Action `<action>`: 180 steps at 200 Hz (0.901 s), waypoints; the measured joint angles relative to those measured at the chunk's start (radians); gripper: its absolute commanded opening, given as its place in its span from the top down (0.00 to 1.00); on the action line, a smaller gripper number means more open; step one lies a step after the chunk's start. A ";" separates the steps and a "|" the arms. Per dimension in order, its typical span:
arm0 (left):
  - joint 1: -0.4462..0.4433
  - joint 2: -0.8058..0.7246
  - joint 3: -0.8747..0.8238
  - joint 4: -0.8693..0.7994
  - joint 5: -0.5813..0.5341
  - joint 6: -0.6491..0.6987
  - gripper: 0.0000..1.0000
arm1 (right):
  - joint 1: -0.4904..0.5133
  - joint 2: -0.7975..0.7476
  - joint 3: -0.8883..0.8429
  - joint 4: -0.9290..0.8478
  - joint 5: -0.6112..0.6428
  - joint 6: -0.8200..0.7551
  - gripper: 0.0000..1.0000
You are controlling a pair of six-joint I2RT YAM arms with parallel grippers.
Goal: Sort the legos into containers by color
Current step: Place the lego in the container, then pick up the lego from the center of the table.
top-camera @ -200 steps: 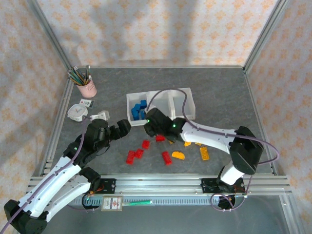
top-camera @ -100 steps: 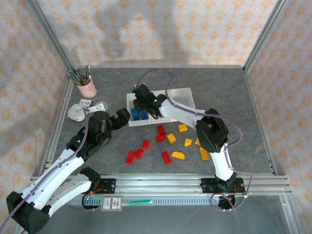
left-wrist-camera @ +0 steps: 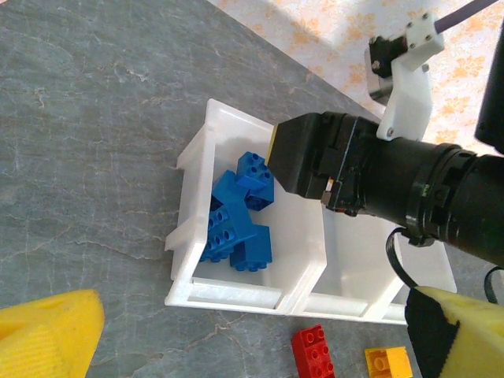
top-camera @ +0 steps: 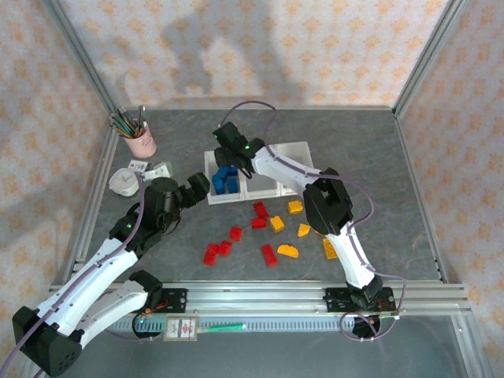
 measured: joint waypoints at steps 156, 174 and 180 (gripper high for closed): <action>-0.032 -0.034 -0.087 0.067 0.185 0.027 0.01 | 0.059 -0.565 -0.711 0.047 -0.002 0.026 0.26; -0.071 -0.034 -0.107 0.072 0.182 0.017 0.01 | 0.096 -0.593 -0.786 0.048 -0.002 0.026 0.25; -0.083 -0.035 -0.112 0.073 0.181 0.012 0.01 | 0.110 -0.601 -0.808 0.047 -0.002 0.026 0.25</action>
